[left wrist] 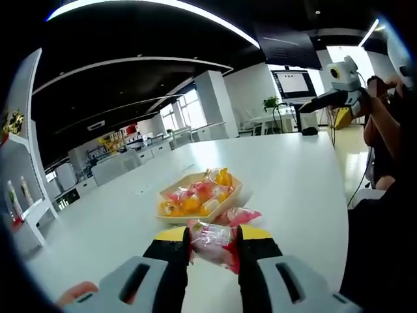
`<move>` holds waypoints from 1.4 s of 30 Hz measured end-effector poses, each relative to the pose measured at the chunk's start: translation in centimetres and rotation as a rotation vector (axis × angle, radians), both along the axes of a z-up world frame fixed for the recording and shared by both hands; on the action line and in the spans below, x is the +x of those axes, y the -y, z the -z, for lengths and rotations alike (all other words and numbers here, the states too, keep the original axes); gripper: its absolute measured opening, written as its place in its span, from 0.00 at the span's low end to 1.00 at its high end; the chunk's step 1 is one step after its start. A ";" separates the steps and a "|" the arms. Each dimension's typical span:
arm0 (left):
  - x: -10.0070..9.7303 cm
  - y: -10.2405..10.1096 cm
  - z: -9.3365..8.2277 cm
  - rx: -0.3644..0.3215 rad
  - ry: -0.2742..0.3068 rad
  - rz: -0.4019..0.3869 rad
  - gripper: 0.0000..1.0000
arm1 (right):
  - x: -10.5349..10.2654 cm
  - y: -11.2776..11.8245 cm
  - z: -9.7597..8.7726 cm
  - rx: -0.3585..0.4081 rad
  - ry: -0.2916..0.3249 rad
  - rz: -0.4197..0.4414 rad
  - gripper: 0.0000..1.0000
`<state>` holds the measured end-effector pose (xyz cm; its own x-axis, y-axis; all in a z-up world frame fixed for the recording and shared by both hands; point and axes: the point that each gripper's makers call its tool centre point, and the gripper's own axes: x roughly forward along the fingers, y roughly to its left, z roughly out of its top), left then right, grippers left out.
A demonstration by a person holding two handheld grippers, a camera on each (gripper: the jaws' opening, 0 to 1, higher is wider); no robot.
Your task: Pick up the marshmallows scattered on the table and place them into the bowl on the table
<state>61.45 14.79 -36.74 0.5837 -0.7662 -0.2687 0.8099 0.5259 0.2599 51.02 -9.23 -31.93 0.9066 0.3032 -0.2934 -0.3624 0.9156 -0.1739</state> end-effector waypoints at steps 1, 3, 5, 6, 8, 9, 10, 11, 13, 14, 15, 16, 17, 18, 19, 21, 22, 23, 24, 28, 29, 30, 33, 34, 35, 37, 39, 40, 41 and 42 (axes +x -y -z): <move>0.2 0.1 0.0 -0.002 -0.004 0.000 0.29 | 0.0 0.0 0.0 -0.002 0.001 0.000 0.91; 0.4 0.2 0.0 -0.003 -0.003 -0.002 0.29 | 0.0 0.0 0.0 0.000 0.001 0.001 0.91; 0.8 0.4 0.1 0.001 0.003 -0.005 0.29 | 0.0 0.0 0.0 0.001 0.001 -0.001 0.91; 1.0 0.4 0.1 0.005 0.007 -0.008 0.29 | 0.0 0.0 0.0 0.000 0.000 0.000 0.91; 1.3 0.5 0.1 0.009 0.010 -0.012 0.29 | -0.1 0.1 0.0 -0.002 -0.001 0.001 0.91; 1.4 0.6 0.0 0.008 0.011 -0.013 0.29 | 0.0 0.1 0.0 -0.002 -0.001 0.001 0.91; 1.6 0.7 -0.1 0.006 0.013 -0.013 0.29 | 0.0 0.1 0.0 -0.002 0.000 0.001 0.91; 1.7 0.8 -0.2 0.002 0.015 -0.013 0.29 | 0.0 0.1 0.0 -0.002 0.001 0.001 0.91; 2.2 1.0 -0.3 -0.006 0.014 -0.017 0.29 | 0.0 0.0 -0.1 -0.003 0.003 0.001 0.91; 2.3 1.0 -0.3 -0.007 0.015 -0.019 0.29 | 0.0 0.0 -0.1 -0.003 0.005 -0.001 0.91; 2.5 1.1 -0.4 -0.009 0.016 -0.023 0.29 | 0.0 -0.1 -0.1 -0.002 0.005 -0.003 0.91; 2.7 1.2 -0.4 -0.010 0.016 -0.024 0.29 | 0.0 -0.1 -0.1 0.000 0.003 -0.005 0.91; 2.8 1.3 -0.5 -0.012 0.016 -0.023 0.29 | 0.0 -0.2 -0.1 0.001 0.003 -0.008 0.91; 2.9 1.4 -0.5 -0.013 0.018 -0.022 0.29 | 0.1 -0.2 0.0 0.001 0.002 -0.009 0.91; 3.2 1.6 -0.6 -0.015 0.026 -0.023 0.29 | 0.1 -0.2 0.1 0.000 -0.001 -0.009 0.91; 3.9 1.9 -0.6 -0.018 0.031 -0.029 0.28 | 0.2 -0.2 0.2 0.000 -0.002 -0.008 0.91; 4.3 1.9 -0.5 -0.019 0.027 -0.035 0.28 | 0.2 -0.2 0.2 0.001 -0.002 -0.009 0.91; 4.5 2.0 -0.5 -0.020 0.026 -0.037 0.28 | 0.2 -0.2 0.2 0.003 -0.003 -0.009 0.91; 4.9 2.1 -0.4 -0.025 0.026 -0.042 0.28 | 0.3 -0.2 0.2 0.003 -0.004 -0.009 0.91; 6.5 2.9 -0.4 -0.060 0.025 -0.065 0.28 | 0.3 0.0 0.4 -0.001 -0.010 -0.005 0.91; 6.9 3.1 -0.4 -0.073 0.021 -0.072 0.28 | 0.4 0.0 0.5 0.001 -0.011 -0.005 0.91; 7.3 3.4 -0.4 -0.084 0.016 -0.075 0.28 | 0.4 0.0 0.5 0.001 -0.013 -0.004 0.91; 8.4 4.0 -0.3 -0.118 0.002 -0.086 0.28 | 0.5 -0.3 0.5 0.000 -0.011 -0.011 0.91; 8.7 4.2 -0.2 -0.120 0.004 -0.088 0.28 | 0.5 -0.4 0.5 0.002 -0.012 -0.013 0.91; 9.0 4.4 -0.1 -0.124 0.007 -0.092 0.28 | 0.5 -0.4 0.6 0.003 -0.015 -0.015 0.91; 9.6 4.6 0.2 -0.127 0.013 -0.095 0.28 | 0.5 -0.4 0.7 -0.004 -0.018 -0.016 0.91; 10.5 4.6 0.6 -0.133 0.020 -0.106 0.28 | 0.5 -0.4 0.7 -0.005 -0.018 -0.016 0.91; 11.1 4.6 0.8 -0.146 0.008 -0.119 0.28 | 0.5 -0.4 0.6 -0.003 -0.018 -0.015 0.91; 11.3 4.8 0.8 -0.165 0.000 -0.115 0.28 | 0.6 -0.4 0.6 -0.002 -0.017 -0.014 0.91; 11.4 4.9 0.9 -0.183 -0.012 -0.113 0.28 | 0.6 -0.4 0.5 -0.002 -0.016 -0.014 0.91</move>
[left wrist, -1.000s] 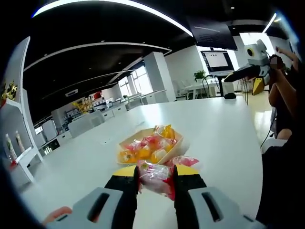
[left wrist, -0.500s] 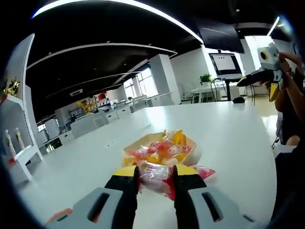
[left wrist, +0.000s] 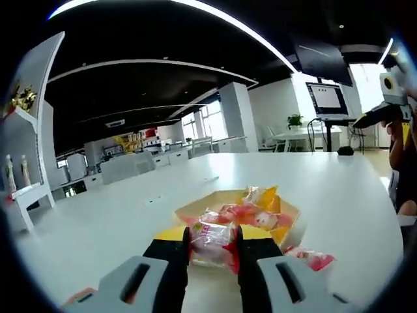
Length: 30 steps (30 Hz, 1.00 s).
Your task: Pick up the marshmallows scattered on the table and place them into the bowl on the table
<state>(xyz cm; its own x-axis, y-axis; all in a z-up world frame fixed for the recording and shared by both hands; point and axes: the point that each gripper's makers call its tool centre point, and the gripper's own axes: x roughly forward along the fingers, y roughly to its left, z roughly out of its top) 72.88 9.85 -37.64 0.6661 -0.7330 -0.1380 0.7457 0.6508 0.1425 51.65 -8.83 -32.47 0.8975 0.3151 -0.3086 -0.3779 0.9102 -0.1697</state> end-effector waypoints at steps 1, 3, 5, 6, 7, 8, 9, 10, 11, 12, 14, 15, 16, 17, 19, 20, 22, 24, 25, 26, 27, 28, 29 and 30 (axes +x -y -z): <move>0.1 0.2 0.2 -0.004 -0.002 0.002 0.29 | 0.0 0.0 0.0 0.000 0.000 -0.001 0.91; 0.4 0.5 0.5 -0.013 -0.007 0.006 0.29 | 0.1 -0.1 0.0 -0.001 0.000 -0.004 0.91; 0.6 0.8 1.2 -0.002 -0.008 0.012 0.29 | 0.1 -0.2 0.1 -0.002 -0.002 -0.005 0.91; 0.6 0.9 1.3 -0.001 -0.008 0.018 0.29 | 0.1 -0.2 0.2 -0.003 -0.005 -0.005 0.91; 0.5 1.1 1.5 0.002 -0.010 0.031 0.29 | 0.1 -0.2 0.3 -0.004 -0.007 -0.006 0.91; 0.5 1.2 1.7 0.003 -0.012 0.039 0.29 | 0.2 -0.2 0.3 -0.005 -0.009 -0.005 0.91; 0.5 1.3 1.6 0.000 -0.010 0.039 0.29 | 0.2 -0.1 0.4 -0.005 -0.010 -0.003 0.91; 0.5 1.3 1.7 -0.002 -0.010 0.040 0.29 | 0.2 -0.1 0.4 -0.006 -0.010 -0.002 0.91; 0.4 1.5 1.7 0.000 -0.009 0.051 0.29 | 0.2 -0.1 0.4 -0.005 -0.011 -0.001 0.91; 0.4 1.6 1.7 -0.001 -0.006 0.051 0.30 | 0.3 -0.1 0.4 -0.004 -0.011 0.000 0.91; 0.5 1.6 1.7 -0.005 -0.006 0.050 0.30 | 0.3 -0.1 0.4 -0.003 -0.010 -0.002 0.91; 0.6 1.6 1.7 -0.013 -0.012 0.052 0.30 | 0.3 -0.2 0.4 -0.004 -0.010 -0.005 0.91; 0.6 1.7 1.7 -0.024 -0.022 0.049 0.30 | 0.3 -0.3 0.4 -0.005 -0.010 -0.006 0.91; 0.6 1.7 1.8 -0.031 -0.033 0.046 0.30 | 0.3 -0.3 0.4 -0.005 -0.012 -0.007 0.91; 0.6 1.7 1.9 -0.035 -0.042 0.047 0.31 | 0.3 -0.4 0.4 -0.008 -0.012 -0.009 0.91; 0.6 1.7 1.9 -0.037 -0.045 0.046 0.31 | 0.3 -0.3 0.4 -0.008 -0.013 -0.008 0.91; 0.6 1.8 2.0 -0.040 -0.049 0.047 0.31 | 0.2 -0.3 0.4 -0.008 -0.012 -0.006 0.91; 0.6 2.0 2.0 -0.043 -0.052 0.054 0.32 | 0.2 -0.2 0.3 -0.008 -0.010 -0.004 0.91; 0.5 2.1 2.1 -0.041 -0.055 0.060 0.33 | 0.2 -0.2 0.3 -0.007 -0.009 -0.003 0.91; 0.5 2.1 2.2 -0.044 -0.057 0.063 0.32 | 0.2 -0.2 0.3 -0.007 -0.010 -0.003 0.91; 0.4 2.2 2.2 -0.046 -0.061 0.063 0.32 | 0.1 -0.2 0.3 -0.008 -0.009 -0.003 0.91; 0.4 2.2 2.2 -0.047 -0.061 0.062 0.32 | 0.1 -0.2 0.3 -0.009 -0.010 -0.003 0.91; 0.4 2.2 2.2 -0.045 -0.058 0.062 0.32 | 0.1 -0.3 0.3 -0.009 -0.011 -0.006 0.91; 0.4 2.2 2.2 -0.046 -0.059 0.062 0.32 | 0.0 -0.3 0.3 -0.007 -0.011 -0.008 0.91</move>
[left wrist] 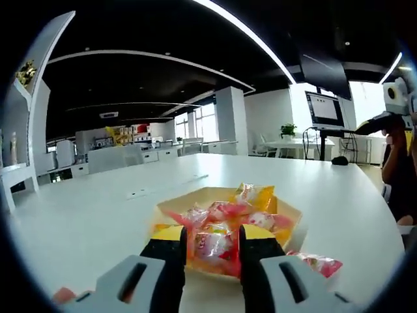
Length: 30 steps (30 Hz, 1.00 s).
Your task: Pick up the marshmallows scattered on the table and place them into the bowl on the table
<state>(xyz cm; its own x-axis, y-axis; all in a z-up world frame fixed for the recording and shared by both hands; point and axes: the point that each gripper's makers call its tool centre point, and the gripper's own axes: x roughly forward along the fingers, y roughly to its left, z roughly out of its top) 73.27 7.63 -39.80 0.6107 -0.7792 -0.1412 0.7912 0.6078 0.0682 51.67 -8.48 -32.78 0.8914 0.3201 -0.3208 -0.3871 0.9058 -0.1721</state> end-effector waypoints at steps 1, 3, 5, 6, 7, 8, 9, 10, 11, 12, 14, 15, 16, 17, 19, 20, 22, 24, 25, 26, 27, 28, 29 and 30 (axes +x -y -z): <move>0.0 0.0 0.0 -0.002 -0.003 -0.001 0.32 | 0.0 -0.1 0.0 0.001 0.000 -0.002 0.91; 0.0 0.0 0.1 -0.003 -0.006 -0.002 0.34 | 0.0 -0.1 0.0 0.000 0.001 -0.002 0.91; -0.1 0.1 0.0 -0.006 -0.009 0.001 0.37 | 0.0 -0.1 0.0 -0.001 0.001 -0.002 0.91; -0.2 0.2 0.0 -0.009 -0.009 0.005 0.40 | 0.0 -0.1 0.0 0.000 0.001 -0.002 0.91; -0.3 0.3 0.0 -0.012 -0.011 0.011 0.43 | 0.0 -0.1 0.0 0.001 0.002 -0.003 0.91; -0.3 0.4 0.0 -0.015 -0.013 0.014 0.44 | 0.0 -0.1 0.0 0.001 0.002 -0.003 0.91; -0.4 0.4 0.0 -0.017 -0.014 0.015 0.46 | 0.0 0.0 0.0 0.001 0.002 -0.002 0.91; -0.4 0.5 0.0 -0.020 -0.014 0.016 0.47 | 0.0 0.0 0.0 0.000 0.001 -0.001 0.91; -0.4 0.6 0.0 -0.023 -0.013 0.017 0.48 | 0.0 0.0 0.0 0.000 0.001 -0.001 0.91; -0.5 0.6 -0.1 -0.027 -0.010 0.016 0.53 | 0.0 0.1 0.0 0.000 0.001 0.000 0.91; -0.6 0.9 -0.9 -0.056 0.023 0.022 0.60 | 0.0 0.1 0.1 0.001 0.000 0.001 0.91; -0.8 1.0 -1.3 -0.070 0.044 0.029 0.64 | 0.0 0.1 0.1 0.001 -0.001 0.001 0.91; -0.9 1.0 -1.6 -0.076 0.057 0.033 0.68 | 0.0 0.2 0.1 0.001 -0.001 0.002 0.91; -1.0 1.0 -1.7 -0.075 0.060 0.034 0.71 | 0.0 0.2 0.1 0.001 0.000 0.004 0.91; -1.2 1.0 -2.2 -0.081 0.067 0.039 0.76 | 0.0 0.2 0.1 0.002 0.000 0.004 0.91; -1.4 1.0 -2.5 -0.089 0.073 0.044 0.79 | 0.0 0.2 0.1 0.001 -0.001 0.004 0.91; -1.7 1.0 -3.0 -0.109 0.083 0.052 0.84 | 0.0 0.2 0.1 0.000 -0.001 0.004 0.91; -1.9 0.9 -3.3 -0.116 0.087 0.058 0.89 | 0.0 0.2 0.1 0.000 -0.002 0.005 0.91; -2.0 0.9 -3.4 -0.117 0.084 0.061 0.91 | 0.0 0.2 0.1 0.000 -0.002 0.006 0.91; -2.2 0.9 -3.4 -0.117 0.082 0.066 0.93 | 0.0 0.2 0.1 0.000 -0.001 0.005 0.91; -2.3 0.9 -3.5 -0.118 0.082 0.067 0.95 | 0.0 0.2 0.1 0.000 0.000 0.004 0.91; -2.4 0.8 -3.6 -0.120 0.084 0.068 0.95 | 0.0 0.2 0.1 0.001 -0.001 0.004 0.91; -2.6 0.7 -3.7 -0.123 0.086 0.070 0.95 | 0.0 0.1 0.1 0.000 -0.001 0.003 0.91; -2.8 0.7 -3.8 -0.126 0.086 0.072 0.95 | 0.0 0.1 0.1 0.000 -0.001 0.003 0.91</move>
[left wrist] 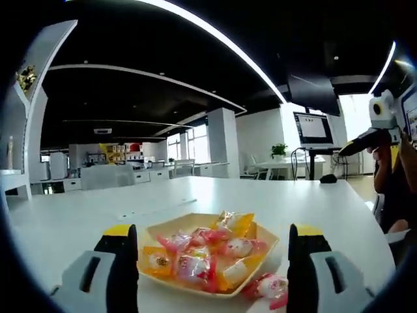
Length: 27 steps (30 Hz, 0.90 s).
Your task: Pick up the marshmallows scattered on the table and place them into the bowl on the table
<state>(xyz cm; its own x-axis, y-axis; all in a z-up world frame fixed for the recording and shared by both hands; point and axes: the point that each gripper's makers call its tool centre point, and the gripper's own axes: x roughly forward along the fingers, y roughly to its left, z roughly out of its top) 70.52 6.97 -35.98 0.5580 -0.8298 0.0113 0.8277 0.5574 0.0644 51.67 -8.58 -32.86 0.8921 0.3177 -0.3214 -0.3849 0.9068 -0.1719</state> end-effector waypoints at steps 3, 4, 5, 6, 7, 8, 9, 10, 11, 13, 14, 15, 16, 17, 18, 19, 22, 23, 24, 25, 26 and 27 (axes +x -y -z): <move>-0.5 -0.2 -0.2 0.001 -0.002 0.007 0.95 | 0.1 0.0 0.1 -0.001 -0.003 0.002 0.91; -0.8 -0.4 -0.3 0.002 -0.003 0.011 0.95 | 0.1 0.0 0.1 -0.002 -0.004 0.002 0.91; -1.0 -0.5 -0.4 0.004 -0.003 0.015 0.95 | 0.1 0.0 0.1 -0.002 -0.005 0.002 0.91; -1.3 -0.7 -0.5 0.005 -0.001 0.018 0.95 | 0.1 0.0 0.1 -0.003 -0.005 0.002 0.91; -1.6 -0.8 -0.8 0.005 0.003 0.021 0.95 | 0.0 -0.1 0.1 -0.003 -0.005 0.002 0.91; -2.0 -0.9 -1.0 0.004 0.009 0.025 0.95 | 0.0 -0.1 0.1 -0.003 -0.004 0.001 0.91; -2.3 -1.0 -1.3 0.004 0.014 0.030 0.95 | 0.0 -0.1 0.1 -0.002 -0.004 0.001 0.91; -2.9 -1.1 -1.6 0.010 0.019 0.038 0.95 | 0.0 -0.1 0.1 -0.002 -0.004 0.003 0.91; -3.3 -1.2 -1.7 0.018 0.022 0.045 0.95 | 0.0 -0.1 0.1 -0.002 -0.003 0.004 0.91; -4.2 -1.4 -2.0 0.031 0.025 0.060 0.95 | 0.0 -0.1 0.1 -0.001 -0.002 0.005 0.91; -4.7 -1.5 -2.1 0.038 0.025 0.069 0.95 | 0.0 -0.1 0.0 -0.001 -0.002 0.003 0.91; -5.1 -1.6 -2.2 0.046 0.026 0.072 0.95 | -0.1 -0.2 0.0 -0.001 -0.001 0.001 0.91; -5.6 -1.7 -2.1 0.069 0.033 0.075 0.95 | -0.1 -0.2 0.0 -0.001 0.000 0.000 0.91; -5.9 -1.8 -2.0 0.089 0.041 0.082 0.95 | -0.1 -0.2 0.0 0.000 0.000 -0.001 0.91; -6.5 -1.9 -2.0 0.105 0.051 0.091 0.95 | -0.1 -0.2 0.0 0.000 -0.001 -0.001 0.91; -7.0 -2.0 -1.9 0.120 0.054 0.094 0.95 | -0.2 -0.2 0.0 -0.001 -0.001 0.000 0.91; -8.2 -2.6 -1.8 0.151 0.051 0.099 0.95 | -0.3 -0.1 0.0 -0.001 0.001 0.003 0.91; -8.7 -2.9 -1.8 0.158 0.046 0.100 0.95 | -0.3 -0.1 0.0 0.000 0.001 0.004 0.91; -9.0 -3.1 -1.8 0.162 0.045 0.100 0.95 | -0.3 -0.1 0.0 0.000 0.002 0.004 0.91; -9.5 -3.5 -1.9 0.169 0.042 0.101 0.95 | -0.4 0.0 0.0 -0.001 0.002 0.004 0.91; -9.8 -3.8 -1.8 0.180 0.039 0.101 0.95 | -0.4 0.0 0.0 -0.001 0.002 0.004 0.91; -10.1 -4.3 -1.3 0.224 0.038 0.102 0.95 | -0.4 0.0 0.0 -0.001 0.002 0.004 0.91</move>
